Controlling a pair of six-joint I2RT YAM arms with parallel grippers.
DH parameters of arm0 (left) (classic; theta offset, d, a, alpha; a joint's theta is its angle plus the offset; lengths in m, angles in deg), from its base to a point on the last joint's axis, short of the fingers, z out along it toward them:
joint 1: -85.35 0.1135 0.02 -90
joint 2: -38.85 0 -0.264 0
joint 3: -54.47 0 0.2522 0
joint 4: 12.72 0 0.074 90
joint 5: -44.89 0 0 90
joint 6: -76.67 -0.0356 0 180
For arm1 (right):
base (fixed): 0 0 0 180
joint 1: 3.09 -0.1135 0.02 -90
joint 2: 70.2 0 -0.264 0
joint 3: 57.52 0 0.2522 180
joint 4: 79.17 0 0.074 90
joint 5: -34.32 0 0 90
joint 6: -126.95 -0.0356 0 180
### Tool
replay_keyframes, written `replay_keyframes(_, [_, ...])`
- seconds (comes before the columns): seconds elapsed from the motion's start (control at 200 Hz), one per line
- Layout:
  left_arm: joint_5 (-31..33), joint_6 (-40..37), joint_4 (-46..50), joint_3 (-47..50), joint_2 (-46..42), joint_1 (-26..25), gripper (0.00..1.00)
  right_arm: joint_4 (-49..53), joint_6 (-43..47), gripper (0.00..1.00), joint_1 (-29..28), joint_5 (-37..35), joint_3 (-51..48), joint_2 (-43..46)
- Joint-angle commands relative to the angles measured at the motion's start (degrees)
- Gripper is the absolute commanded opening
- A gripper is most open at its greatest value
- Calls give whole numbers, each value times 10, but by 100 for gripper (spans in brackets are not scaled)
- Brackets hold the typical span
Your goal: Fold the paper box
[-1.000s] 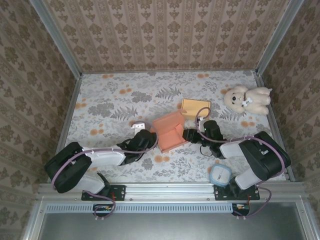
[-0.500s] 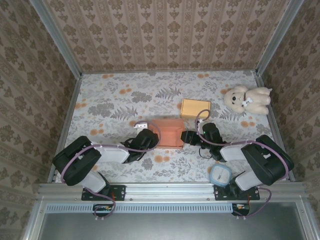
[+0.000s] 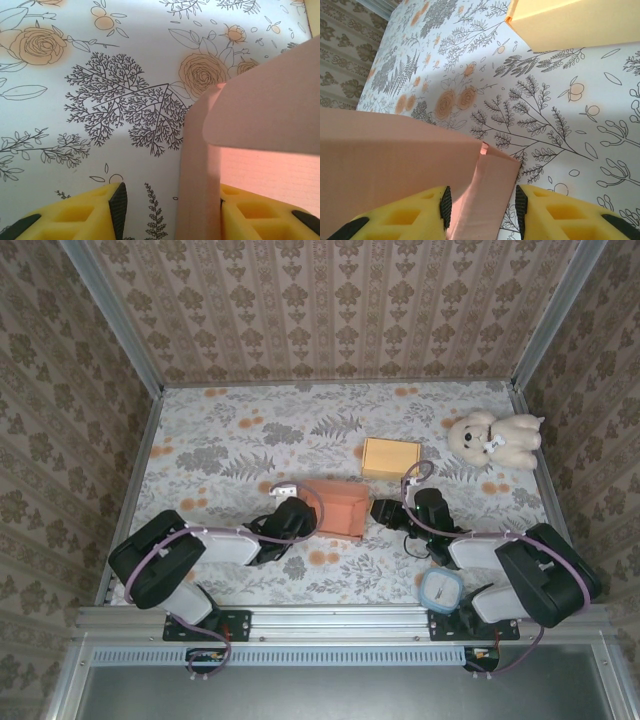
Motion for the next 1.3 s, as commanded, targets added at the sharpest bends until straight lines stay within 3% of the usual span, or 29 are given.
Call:
replay_keyframes(0.0, [10,-16,16,-12,15,1,47,-11,0,41,2,10,5,-1])
replay_keyframes(0.31, [48,-38,104,-53,50,-13,46,-41,-12,40,-4,16,0,-60])
replay_keyframes(0.8, [30,-37,89,-60,99,-19,46,-135,-35,37,-8,38,15,-166])
replay_keyframes(1.295, [43,-30,89,-42,86,-10,46,-124,-57,38,-5,-25,-33,-81])
